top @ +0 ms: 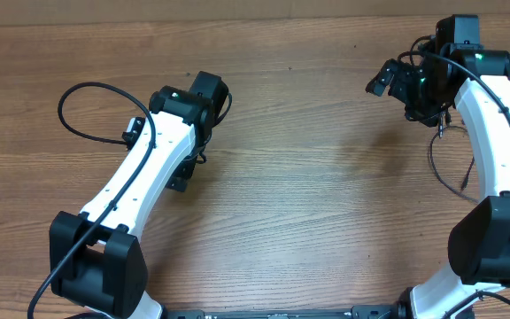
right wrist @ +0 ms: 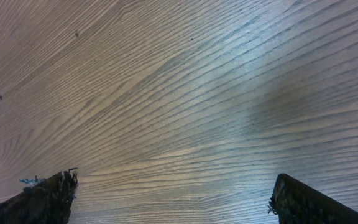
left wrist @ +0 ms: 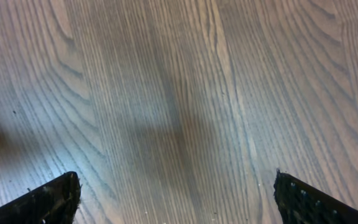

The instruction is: Untangle cables

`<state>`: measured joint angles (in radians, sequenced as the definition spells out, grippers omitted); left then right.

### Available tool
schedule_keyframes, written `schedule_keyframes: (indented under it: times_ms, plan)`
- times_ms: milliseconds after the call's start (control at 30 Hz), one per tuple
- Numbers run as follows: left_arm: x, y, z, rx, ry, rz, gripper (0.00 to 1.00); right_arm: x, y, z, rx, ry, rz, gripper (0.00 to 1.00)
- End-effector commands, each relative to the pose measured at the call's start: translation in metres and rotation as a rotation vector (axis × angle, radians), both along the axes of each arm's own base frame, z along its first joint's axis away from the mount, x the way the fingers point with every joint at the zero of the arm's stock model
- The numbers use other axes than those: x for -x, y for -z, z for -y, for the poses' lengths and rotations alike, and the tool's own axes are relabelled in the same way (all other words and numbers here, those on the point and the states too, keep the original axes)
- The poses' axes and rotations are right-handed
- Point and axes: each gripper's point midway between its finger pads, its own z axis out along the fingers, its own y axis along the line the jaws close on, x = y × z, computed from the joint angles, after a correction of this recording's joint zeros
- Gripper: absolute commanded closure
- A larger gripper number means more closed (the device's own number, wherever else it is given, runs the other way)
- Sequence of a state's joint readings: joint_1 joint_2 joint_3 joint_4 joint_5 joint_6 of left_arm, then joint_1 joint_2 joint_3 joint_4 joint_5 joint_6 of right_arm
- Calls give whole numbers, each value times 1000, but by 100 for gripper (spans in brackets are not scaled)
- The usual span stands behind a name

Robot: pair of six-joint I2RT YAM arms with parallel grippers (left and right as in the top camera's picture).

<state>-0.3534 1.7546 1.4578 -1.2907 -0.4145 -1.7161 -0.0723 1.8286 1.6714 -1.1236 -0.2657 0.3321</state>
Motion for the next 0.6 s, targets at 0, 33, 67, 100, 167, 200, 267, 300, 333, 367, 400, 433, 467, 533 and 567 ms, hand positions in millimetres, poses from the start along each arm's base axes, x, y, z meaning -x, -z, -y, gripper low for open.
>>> schedule_keyframes:
  times_ms: [0,33,67,100,167,200,267,300,333,367,400,433,467,533,567]
  plan:
    - [5,-3,-3,-37,32,-34,0,-4,-6,0,2,-14,25,0]
    - [15,-1,1,-6,74,-97,1,-4,-6,0,2,-14,25,0]
    - [21,1,6,28,95,-130,0,-4,-6,0,2,-14,25,0]
    - [26,2,15,83,103,-153,0,-4,-6,0,2,-14,25,0]
    - [26,-8,14,82,126,-119,0,-4,-6,0,2,-14,25,0]
    - [25,-13,12,72,130,-93,0,-4,-6,0,2,-14,25,0]
    - [24,-37,0,32,131,13,0,-4,-6,0,2,-14,25,0]
    - [24,-42,-2,26,130,38,1,-4,-6,0,2,-14,25,0]
    - [23,-51,-6,14,128,92,1,-4,-6,0,2,-14,25,0]
    - [21,-63,-10,8,124,165,0,-4,-6,0,2,-14,25,0]
    - [19,-71,-12,8,121,223,0,-4,-6,0,2,-14,25,0]
    - [17,-78,-13,18,117,289,0,-4,-6,0,2,-14,25,0]
    - [16,-83,-14,27,114,334,0,-4,-6,0,2,-14,25,0]
    - [11,-94,-13,57,111,465,0,-4,-6,0,2,-14,25,0]
    - [6,-101,-11,72,140,550,0,-4,-6,0,2,-14,25,0]
